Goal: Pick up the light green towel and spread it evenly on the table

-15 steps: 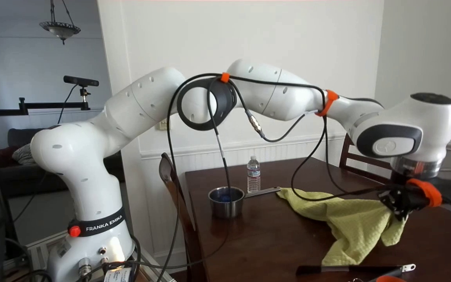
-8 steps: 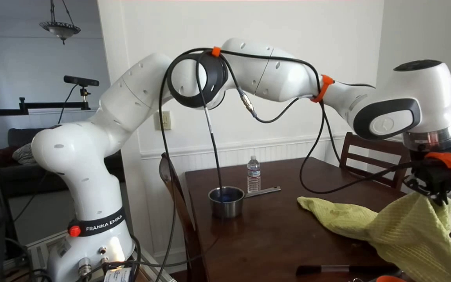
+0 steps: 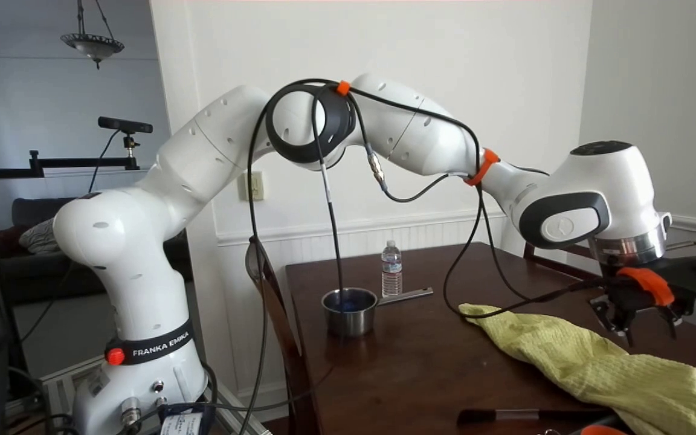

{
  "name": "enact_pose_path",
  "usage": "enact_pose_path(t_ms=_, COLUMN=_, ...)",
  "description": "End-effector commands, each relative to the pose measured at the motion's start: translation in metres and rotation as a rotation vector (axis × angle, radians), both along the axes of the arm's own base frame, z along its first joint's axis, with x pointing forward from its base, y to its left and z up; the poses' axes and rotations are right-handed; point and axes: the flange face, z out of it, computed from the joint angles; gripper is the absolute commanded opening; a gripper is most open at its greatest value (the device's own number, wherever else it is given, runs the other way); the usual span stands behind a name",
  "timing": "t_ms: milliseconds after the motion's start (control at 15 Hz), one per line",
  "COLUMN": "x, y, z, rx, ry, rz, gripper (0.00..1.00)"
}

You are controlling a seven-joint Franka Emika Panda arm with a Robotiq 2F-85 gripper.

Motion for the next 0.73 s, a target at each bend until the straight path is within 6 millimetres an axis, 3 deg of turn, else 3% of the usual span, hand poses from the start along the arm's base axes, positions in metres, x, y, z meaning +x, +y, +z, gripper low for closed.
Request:
enact_pose_path(t_ms=0, x=0.007, y=0.046, z=0.004, rx=0.104, ry=0.007, rz=0.176, gripper=0.91)
enact_pose_path(t_ms=67, x=0.01, y=0.056, z=0.003, rx=0.128, ry=0.017, rz=0.223, gripper=0.99)
enact_pose_path(t_ms=200, x=0.016, y=0.078, z=-0.002, rx=0.18, ry=0.039, rz=0.315, gripper=1.0)
enact_pose_path(t_ms=267, x=0.026, y=0.06, z=-0.008, rx=0.129, ry=0.032, rz=0.231, gripper=0.94)
enact_pose_path(t_ms=400, x=0.03, y=0.075, z=-0.008, rx=0.158, ry=0.041, rz=0.281, gripper=1.0)
enact_pose_path(t_ms=667, x=0.025, y=0.076, z=-0.007, rx=0.161, ry=0.047, rz=0.294, gripper=1.0)
